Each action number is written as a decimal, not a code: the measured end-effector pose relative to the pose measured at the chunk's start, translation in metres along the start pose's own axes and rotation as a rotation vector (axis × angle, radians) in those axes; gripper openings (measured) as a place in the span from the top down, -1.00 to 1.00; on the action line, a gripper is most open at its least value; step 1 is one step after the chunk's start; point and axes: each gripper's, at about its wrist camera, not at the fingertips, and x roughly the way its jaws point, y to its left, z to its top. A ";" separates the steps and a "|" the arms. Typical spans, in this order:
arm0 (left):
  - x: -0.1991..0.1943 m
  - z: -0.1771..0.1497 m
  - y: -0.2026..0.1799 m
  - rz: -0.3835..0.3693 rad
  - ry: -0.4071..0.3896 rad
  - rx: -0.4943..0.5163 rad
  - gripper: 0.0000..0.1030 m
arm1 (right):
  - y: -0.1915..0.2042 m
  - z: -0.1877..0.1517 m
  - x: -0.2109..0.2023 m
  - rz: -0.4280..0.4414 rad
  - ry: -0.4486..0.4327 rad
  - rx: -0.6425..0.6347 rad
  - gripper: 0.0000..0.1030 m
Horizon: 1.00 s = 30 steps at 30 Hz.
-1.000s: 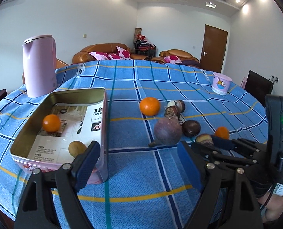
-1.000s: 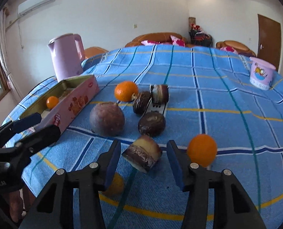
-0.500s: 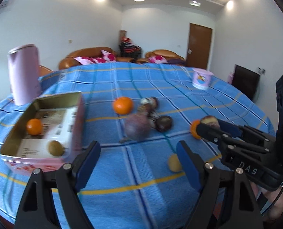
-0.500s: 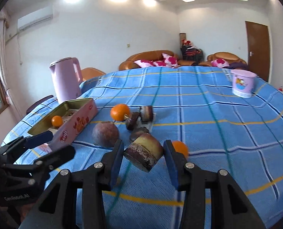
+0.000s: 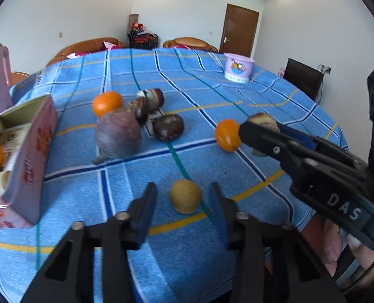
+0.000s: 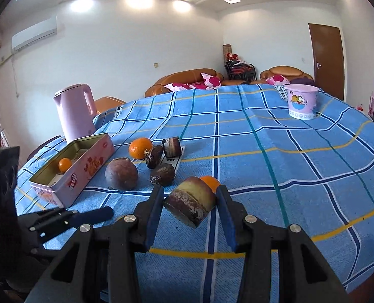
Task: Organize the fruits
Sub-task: 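Grasp the cake roll slice with the right tool while the left tool grasps a kiwi, then lift the kiwi with the left tool while the right tool lifts the cake roll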
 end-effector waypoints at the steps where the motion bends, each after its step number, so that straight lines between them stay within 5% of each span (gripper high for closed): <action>1: -0.001 0.000 -0.001 0.005 -0.008 0.005 0.48 | 0.000 0.000 0.001 0.002 0.002 0.000 0.13; 8: -0.006 0.000 0.007 -0.002 -0.028 -0.015 0.48 | 0.008 -0.002 0.003 0.019 0.007 -0.011 0.13; 30: -0.036 0.007 0.027 0.144 -0.176 -0.031 0.48 | 0.031 -0.002 -0.004 0.060 -0.017 -0.053 0.12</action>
